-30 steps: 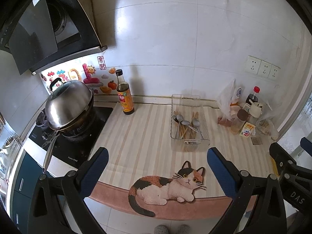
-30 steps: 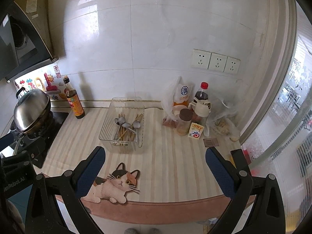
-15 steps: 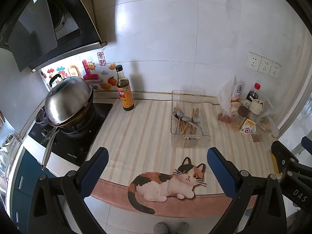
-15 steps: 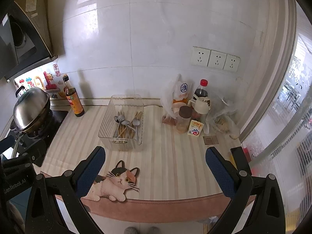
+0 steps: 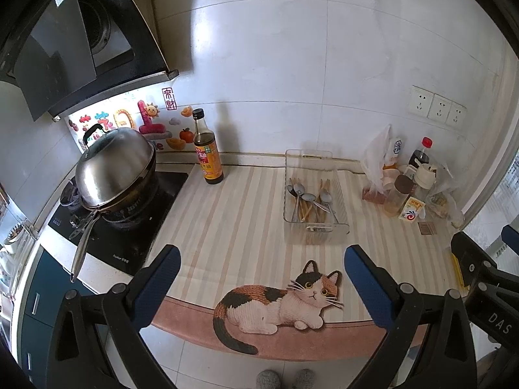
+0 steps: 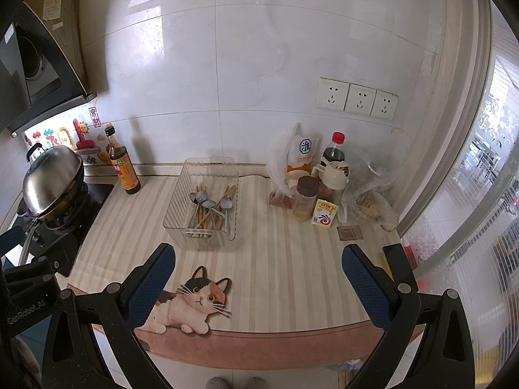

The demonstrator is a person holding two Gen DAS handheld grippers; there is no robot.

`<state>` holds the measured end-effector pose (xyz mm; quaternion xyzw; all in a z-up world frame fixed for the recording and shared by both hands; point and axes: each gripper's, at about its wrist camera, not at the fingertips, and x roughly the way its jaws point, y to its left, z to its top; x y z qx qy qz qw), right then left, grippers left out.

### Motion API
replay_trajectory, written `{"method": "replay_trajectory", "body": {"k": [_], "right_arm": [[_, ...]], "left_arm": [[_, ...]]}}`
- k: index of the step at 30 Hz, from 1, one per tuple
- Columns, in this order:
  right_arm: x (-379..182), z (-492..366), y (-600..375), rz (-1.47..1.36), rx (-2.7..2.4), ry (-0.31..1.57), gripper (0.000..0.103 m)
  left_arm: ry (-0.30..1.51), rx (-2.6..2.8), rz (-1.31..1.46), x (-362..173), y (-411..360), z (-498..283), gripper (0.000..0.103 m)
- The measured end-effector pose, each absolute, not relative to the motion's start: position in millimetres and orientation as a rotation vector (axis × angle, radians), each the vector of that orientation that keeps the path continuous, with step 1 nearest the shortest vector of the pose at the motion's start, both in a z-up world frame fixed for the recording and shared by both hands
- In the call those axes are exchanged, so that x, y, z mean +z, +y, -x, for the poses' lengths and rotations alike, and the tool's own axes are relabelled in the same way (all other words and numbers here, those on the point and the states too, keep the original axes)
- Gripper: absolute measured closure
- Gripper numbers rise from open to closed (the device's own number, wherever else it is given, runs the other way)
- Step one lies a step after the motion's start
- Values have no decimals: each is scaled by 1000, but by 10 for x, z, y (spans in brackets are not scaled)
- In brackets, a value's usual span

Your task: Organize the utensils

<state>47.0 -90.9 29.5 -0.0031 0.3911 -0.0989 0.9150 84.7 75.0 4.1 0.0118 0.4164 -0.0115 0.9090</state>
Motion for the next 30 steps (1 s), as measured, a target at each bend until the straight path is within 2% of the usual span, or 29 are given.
{"method": "replay_trajectory", "body": {"k": [30], "right_arm": [[313,-422,-903,6,-204,799,0]], "left_arm": [[861,-46,-28,75,802,-806,0]]}}
